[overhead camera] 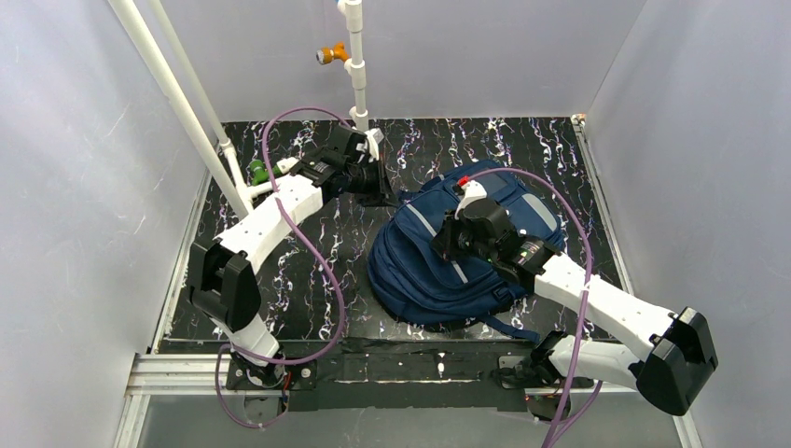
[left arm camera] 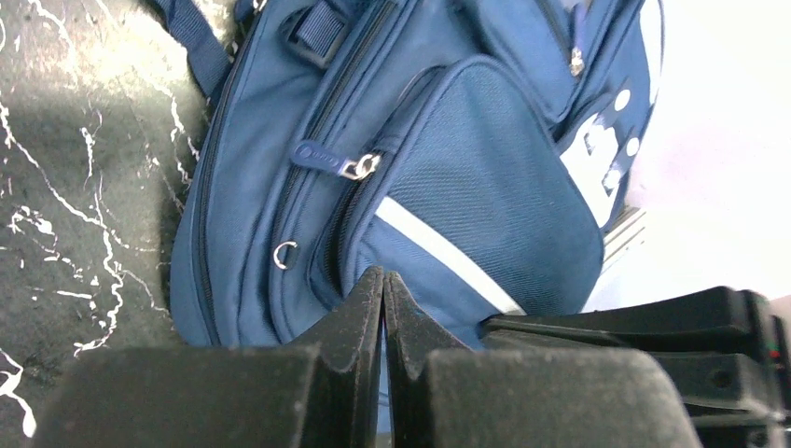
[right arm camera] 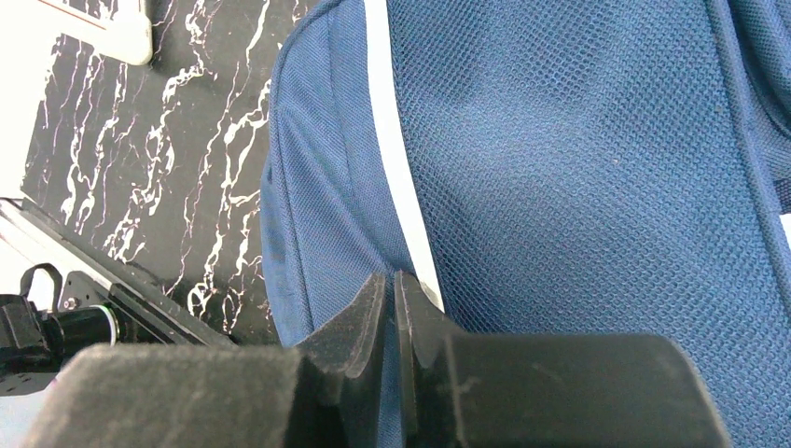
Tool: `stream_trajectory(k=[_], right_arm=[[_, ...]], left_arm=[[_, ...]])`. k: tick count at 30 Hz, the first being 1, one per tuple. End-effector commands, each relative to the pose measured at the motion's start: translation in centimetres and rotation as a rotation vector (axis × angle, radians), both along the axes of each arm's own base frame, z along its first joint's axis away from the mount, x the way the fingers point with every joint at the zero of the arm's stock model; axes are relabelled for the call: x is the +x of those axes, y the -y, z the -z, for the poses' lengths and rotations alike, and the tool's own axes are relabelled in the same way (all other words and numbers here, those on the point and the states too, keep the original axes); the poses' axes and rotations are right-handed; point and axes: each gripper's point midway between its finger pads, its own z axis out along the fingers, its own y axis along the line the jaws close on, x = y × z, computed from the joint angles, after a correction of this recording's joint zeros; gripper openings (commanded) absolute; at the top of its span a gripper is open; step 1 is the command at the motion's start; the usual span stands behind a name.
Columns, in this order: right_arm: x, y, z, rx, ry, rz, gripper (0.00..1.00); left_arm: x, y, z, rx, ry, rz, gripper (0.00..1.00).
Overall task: Pack the student bag
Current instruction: Zip the student bag at the center of the board.
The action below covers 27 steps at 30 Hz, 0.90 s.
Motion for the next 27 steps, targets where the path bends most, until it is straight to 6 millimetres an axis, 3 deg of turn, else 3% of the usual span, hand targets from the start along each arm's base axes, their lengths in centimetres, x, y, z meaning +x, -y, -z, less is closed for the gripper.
stream_trajectory(k=[1,3,8,11,12,15,18,27], right_arm=[[0.7,3.6,2.5,-0.148,-0.030,0.095,0.17],[0.6,3.2,2.2,-0.140,-0.029,0.076,0.17],[-0.3,2.4,2.5,-0.171,-0.064,-0.023,0.25],[-1.9,1.5,1.5,-0.187,-0.074,-0.167,0.42],[-1.9,1.5,0.8,-0.199,-0.062,-0.184,0.45],[-2.3,0.5,-1.3,-0.248,-0.024,-0.229,0.56],[-3.1,-1.0,-1.6,-0.301,-0.006,-0.257,0.65],[-2.4,-1.2,-4.9,-0.185,0.027,-0.128,0.85]], left_arm=[[-1.5,-1.1,1.0,0.025,-0.042,0.023,0.00],[-1.7,-0.5,0.9,-0.008,-0.067,0.036,0.03],[-2.3,-0.9,2.2,-0.008,-0.084,0.044,0.30],[-3.4,-2.9,1.2,-0.048,-0.001,0.025,0.53],[-4.2,-3.9,1.9,-0.026,-0.021,0.025,0.61],[-8.1,-4.6,5.3,-0.068,-0.132,0.057,0.68],[-8.2,-4.1,8.4,-0.096,-0.195,0.033,0.78],[-8.9,-2.9,10.9,-0.140,-0.272,0.049,0.73]])
